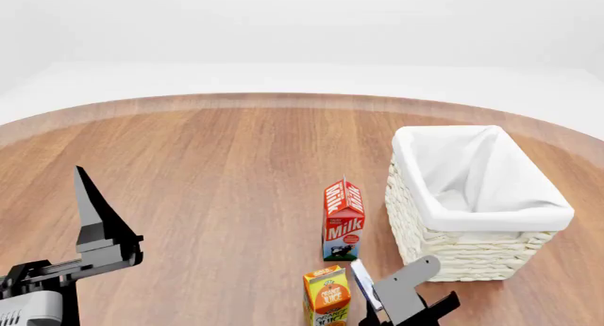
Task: Pick up the cream cheese box and the butter, and put them in the basket.
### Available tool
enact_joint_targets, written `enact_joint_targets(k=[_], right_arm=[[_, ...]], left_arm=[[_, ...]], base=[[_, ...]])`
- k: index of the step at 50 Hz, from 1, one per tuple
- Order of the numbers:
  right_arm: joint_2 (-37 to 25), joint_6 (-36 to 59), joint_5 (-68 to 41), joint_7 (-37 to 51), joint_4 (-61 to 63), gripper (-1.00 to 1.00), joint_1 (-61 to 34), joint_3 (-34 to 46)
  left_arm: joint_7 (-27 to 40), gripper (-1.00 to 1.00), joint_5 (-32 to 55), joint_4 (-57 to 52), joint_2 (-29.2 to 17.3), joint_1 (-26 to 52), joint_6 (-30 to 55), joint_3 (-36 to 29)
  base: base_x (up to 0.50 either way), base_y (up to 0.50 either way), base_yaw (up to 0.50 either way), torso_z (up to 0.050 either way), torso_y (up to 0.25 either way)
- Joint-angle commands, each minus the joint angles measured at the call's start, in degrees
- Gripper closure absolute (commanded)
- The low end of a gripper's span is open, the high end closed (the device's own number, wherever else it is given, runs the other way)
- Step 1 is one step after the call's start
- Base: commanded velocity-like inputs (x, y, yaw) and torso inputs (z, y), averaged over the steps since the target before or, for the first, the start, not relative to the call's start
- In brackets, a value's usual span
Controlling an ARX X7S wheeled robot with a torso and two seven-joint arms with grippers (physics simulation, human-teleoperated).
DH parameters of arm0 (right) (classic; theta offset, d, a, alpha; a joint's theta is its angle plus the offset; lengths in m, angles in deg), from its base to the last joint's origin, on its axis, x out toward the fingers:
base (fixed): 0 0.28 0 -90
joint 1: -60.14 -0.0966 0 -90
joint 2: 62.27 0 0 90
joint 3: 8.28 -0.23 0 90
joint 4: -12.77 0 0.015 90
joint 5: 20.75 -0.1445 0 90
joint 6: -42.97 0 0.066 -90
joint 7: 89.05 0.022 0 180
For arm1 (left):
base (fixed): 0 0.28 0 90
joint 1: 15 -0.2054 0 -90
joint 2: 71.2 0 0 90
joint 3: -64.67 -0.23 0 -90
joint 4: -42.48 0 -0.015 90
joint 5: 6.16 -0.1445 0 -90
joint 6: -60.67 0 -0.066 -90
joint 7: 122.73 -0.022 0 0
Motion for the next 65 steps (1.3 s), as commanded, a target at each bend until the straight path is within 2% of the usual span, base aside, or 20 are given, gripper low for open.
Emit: enact_joint_targets(k=[1,15,24,28,33,39,41,56,62,65], right_arm=[[-2.69,2.72,-2.89,8.84,16.21,1.0,3.31,-8.61],[-6.4,3.86,-8.36,13.38,27.51,1.0,3.55,-13.9],[-10.54,7.07,-11.76,18.58,33.41,1.0,-1.77,-19.16],[-13.75,7.22,-18.49,23.03,35.31,1.0,-4.74,-22.94],[-18.71,3.63,-23.34,27.55,35.52,1.0,-8.28,-20.91],[-27.05,-2.17,-26.83,32.91,35.55,1.0,-17.98,-13.83],[-29.02,-2.89,-29.66,34.75,35.39,1.0,-20.22,-14.23],[-37.09,-3.88,-37.61,34.16,32.57,1.0,-32.31,-20.67],[-37.68,-5.02,-41.18,31.58,29.48,1.0,-33.93,-21.89],[-36.13,-3.17,-44.24,27.51,26.97,1.0,-38.32,-21.19]], left_arm=[[-1.07,-1.0,-0.99,-0.35,0.91,-0.35,0.08,1.22],[-0.74,-1.0,-0.92,-0.77,0.61,-0.43,0.14,1.32],[-0.49,-1.0,-1.02,-0.98,0.48,-0.5,0.2,1.33],[-0.39,-1.0,-1.02,-1.11,0.44,-0.6,0.2,1.31],[-0.27,-1.0,-1.12,-1.38,0.35,-0.65,0.33,1.24],[-0.22,-1.0,-1.15,-1.4,0.27,-0.63,0.32,1.09],[-0.18,-1.0,-1.13,-1.48,0.21,-0.62,0.39,1.09],[-0.03,-1.0,-0.85,-1.91,-0.22,-0.37,0.94,0.91],[0.05,-1.0,-0.84,-2.35,-0.38,-0.27,1.37,0.74],[0.12,-1.0,-0.91,-2.58,-0.45,-0.25,1.58,0.67]], base=[[0.0,0.0,0.0,0.0,0.0],[0.0,0.0,0.0,0.0,0.0],[0.0,0.0,0.0,0.0,0.0],[0.0,0.0,0.0,0.0,0.0],[0.0,0.0,0.0,0.0,0.0],[0.0,0.0,0.0,0.0,0.0],[0.0,0.0,0.0,0.0,0.0],[0.0,0.0,0.0,0.0,0.001],[0.0,0.0,0.0,0.0,0.0],[0.0,0.0,0.0,0.0,0.0]])
